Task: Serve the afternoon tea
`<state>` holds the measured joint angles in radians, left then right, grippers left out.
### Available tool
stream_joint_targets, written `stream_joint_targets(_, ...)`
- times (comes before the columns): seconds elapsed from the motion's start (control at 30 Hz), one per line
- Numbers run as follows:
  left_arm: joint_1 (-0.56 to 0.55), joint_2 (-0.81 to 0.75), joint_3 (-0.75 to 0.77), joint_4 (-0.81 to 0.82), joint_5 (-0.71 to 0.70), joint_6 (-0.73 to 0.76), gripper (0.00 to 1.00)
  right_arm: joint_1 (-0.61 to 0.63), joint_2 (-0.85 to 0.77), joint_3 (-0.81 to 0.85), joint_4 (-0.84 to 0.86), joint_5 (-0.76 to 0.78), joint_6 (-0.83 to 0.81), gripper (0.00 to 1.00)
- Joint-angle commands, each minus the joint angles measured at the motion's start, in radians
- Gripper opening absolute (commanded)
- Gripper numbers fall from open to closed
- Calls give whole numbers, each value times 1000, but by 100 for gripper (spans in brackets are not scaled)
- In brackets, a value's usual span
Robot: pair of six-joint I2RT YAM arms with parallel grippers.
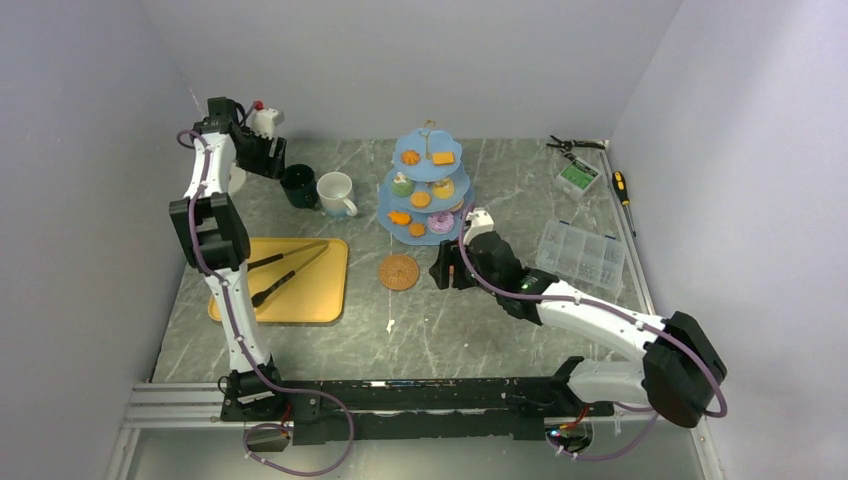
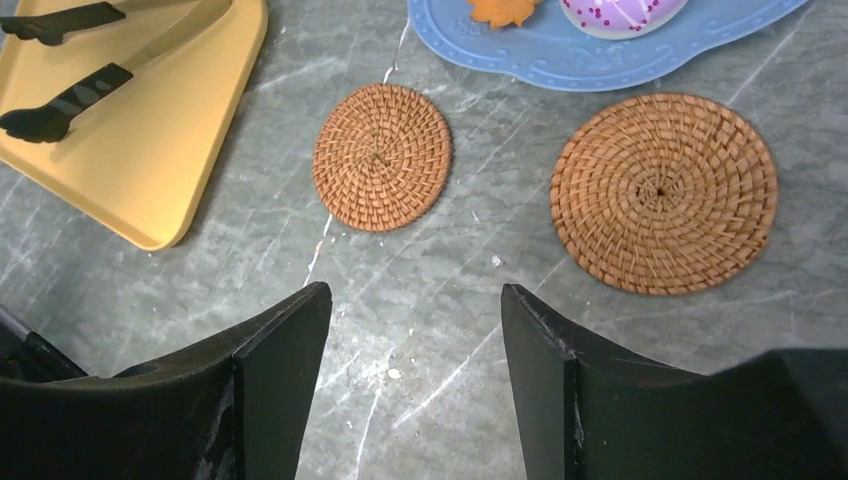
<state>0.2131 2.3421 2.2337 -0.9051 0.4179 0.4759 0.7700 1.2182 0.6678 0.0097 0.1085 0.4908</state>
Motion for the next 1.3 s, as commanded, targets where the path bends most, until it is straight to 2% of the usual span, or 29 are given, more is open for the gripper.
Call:
stream_joint_targets(0.0,-35,47,68,-12,-5,-18,73,28,-60,4,-58,76,9,68)
stream_joint_targets(0.23,-68,86,52,19,-9,-34,65,35,-92,-10,-76,99,25,66)
stream_joint_targets(0.3,-70,93,37,31,-12,-39,60,36,-95,-9,-83,102,24,65)
stream_joint_targets(0.37,-70,95,19,44,-19,-47,49,36,-97,-7,-88,106,20,64)
stream_joint_targets(0.47,-70,80,-19,66,-27,-61,25,37,-97,-1,-92,113,14,64)
stream_joint_targets(0.6,-70,36,-81,114,-51,-76,4,37,-93,-1,-83,115,14,63)
stream_joint_targets(0.83,-69,-72,-159,107,-117,-94,3,49,-53,34,-67,115,-6,64)
stream_joint_targets(1.03,-66,-184,-179,-32,-166,-146,3,73,46,131,-42,110,-60,67)
stream_joint_targets(1.17,-67,-322,-301,-56,-155,-192,3,98,137,240,-14,95,-126,71)
stream_joint_targets(1.27,-69,-425,-387,-70,-160,-221,3,121,225,359,-14,76,-183,78)
